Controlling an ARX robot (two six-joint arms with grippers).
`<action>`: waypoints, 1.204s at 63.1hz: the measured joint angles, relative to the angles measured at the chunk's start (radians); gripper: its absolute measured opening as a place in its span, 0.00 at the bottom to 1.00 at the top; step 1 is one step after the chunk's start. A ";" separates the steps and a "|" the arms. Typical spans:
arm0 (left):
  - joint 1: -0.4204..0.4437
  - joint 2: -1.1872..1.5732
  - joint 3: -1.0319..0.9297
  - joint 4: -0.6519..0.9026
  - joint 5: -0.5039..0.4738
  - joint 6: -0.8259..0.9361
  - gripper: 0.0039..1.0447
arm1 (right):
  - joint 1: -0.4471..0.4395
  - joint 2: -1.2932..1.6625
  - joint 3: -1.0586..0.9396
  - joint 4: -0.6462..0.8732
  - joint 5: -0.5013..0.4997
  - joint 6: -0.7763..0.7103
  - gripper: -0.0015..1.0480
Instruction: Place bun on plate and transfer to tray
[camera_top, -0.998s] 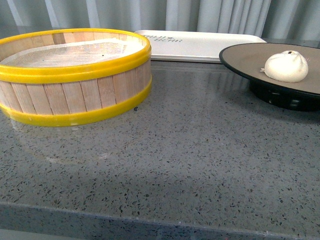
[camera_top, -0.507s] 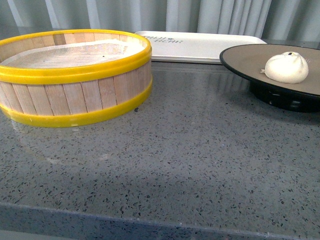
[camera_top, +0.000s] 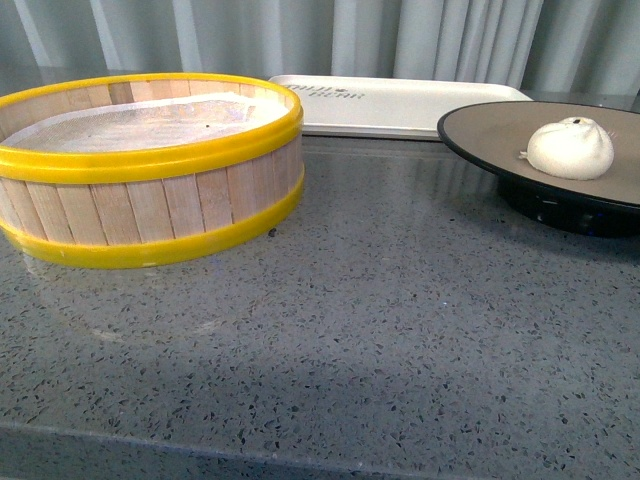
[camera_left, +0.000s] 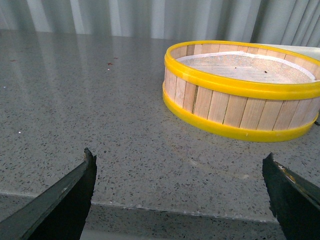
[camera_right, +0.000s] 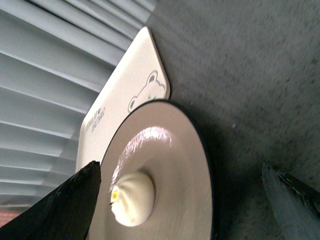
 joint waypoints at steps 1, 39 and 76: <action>0.000 0.000 0.000 0.000 0.000 0.000 0.94 | 0.002 0.002 0.000 -0.003 -0.006 0.010 0.92; 0.000 0.000 0.000 0.000 0.000 0.000 0.94 | 0.169 0.113 -0.003 0.035 -0.010 0.185 0.92; 0.000 0.000 0.000 0.000 0.000 0.000 0.94 | 0.167 0.114 -0.028 0.111 -0.012 0.208 0.03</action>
